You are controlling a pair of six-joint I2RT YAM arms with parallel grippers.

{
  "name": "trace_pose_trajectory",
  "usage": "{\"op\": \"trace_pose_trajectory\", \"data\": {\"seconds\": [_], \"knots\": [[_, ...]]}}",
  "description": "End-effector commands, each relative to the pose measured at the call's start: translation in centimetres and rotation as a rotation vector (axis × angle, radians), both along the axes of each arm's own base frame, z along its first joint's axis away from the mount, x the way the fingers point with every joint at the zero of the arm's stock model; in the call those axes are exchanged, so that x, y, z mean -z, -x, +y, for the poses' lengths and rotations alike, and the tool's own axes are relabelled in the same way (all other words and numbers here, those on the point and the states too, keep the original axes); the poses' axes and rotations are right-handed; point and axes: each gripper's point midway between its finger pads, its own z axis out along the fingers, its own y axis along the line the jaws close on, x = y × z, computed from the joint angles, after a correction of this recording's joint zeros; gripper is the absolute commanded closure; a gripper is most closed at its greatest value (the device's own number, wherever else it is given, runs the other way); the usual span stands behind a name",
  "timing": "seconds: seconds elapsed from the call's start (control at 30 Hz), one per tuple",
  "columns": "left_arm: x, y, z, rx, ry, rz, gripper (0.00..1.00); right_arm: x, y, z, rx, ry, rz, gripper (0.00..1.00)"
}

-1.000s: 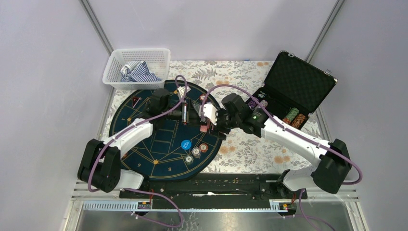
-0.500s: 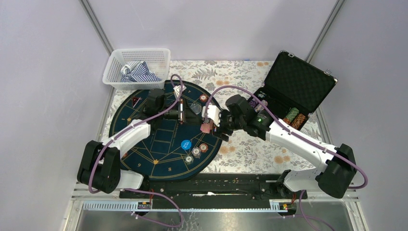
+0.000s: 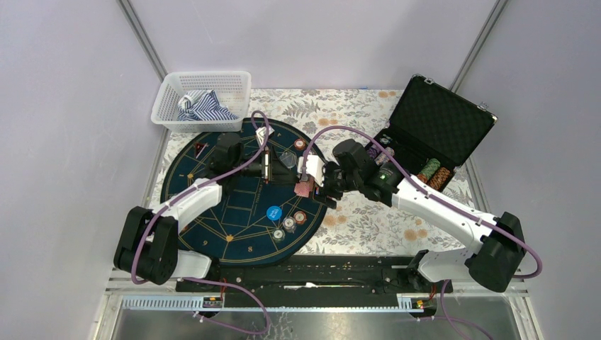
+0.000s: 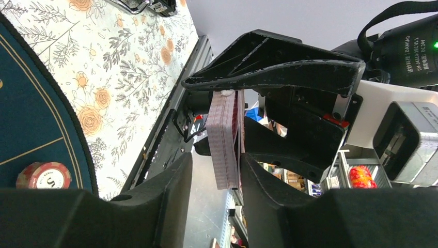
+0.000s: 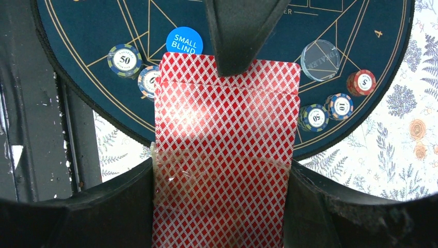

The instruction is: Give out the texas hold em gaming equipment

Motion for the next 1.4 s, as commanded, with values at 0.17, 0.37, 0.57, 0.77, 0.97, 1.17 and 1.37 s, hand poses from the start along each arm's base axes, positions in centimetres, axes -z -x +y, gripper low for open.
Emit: {"op": "trace_pose_trajectory", "data": {"seconds": [0.17, 0.37, 0.57, 0.77, 0.97, 1.17, 1.37], "knots": [[-0.1, -0.3, 0.5, 0.01, -0.016, -0.064, 0.83, -3.1, -1.2, 0.6, 0.03, -0.093, -0.043, 0.82], [-1.8, 0.9, 0.3, 0.045, 0.047, -0.081, 0.22, -2.5, -0.6, 0.9, -0.001, -0.101, -0.013, 0.82], [-1.5, 1.7, -1.9, 0.118, 0.037, -0.048, 0.17, -3.2, -0.5, 1.9, -0.04, -0.108, 0.012, 0.8], [-1.9, 1.7, -3.2, 0.155, 0.078, -0.013, 0.5, -3.7, -0.8, 2.2, -0.048, -0.109, 0.001, 0.77], [-2.3, 1.5, -2.6, 0.15, 0.107, -0.013, 0.89, -4.6, -1.2, 2.4, -0.006, -0.14, 0.023, 0.34], [-3.0, -0.3, 0.9, 0.053, 0.136, -0.072, 1.0, -9.8, -4.6, -0.2, 0.114, -0.384, 0.264, 0.0], [-4.8, -0.2, 2.5, 0.036, 0.161, -0.148, 1.0, -10.6, -5.8, -1.8, 0.238, -0.557, 0.589, 0.0]]}}
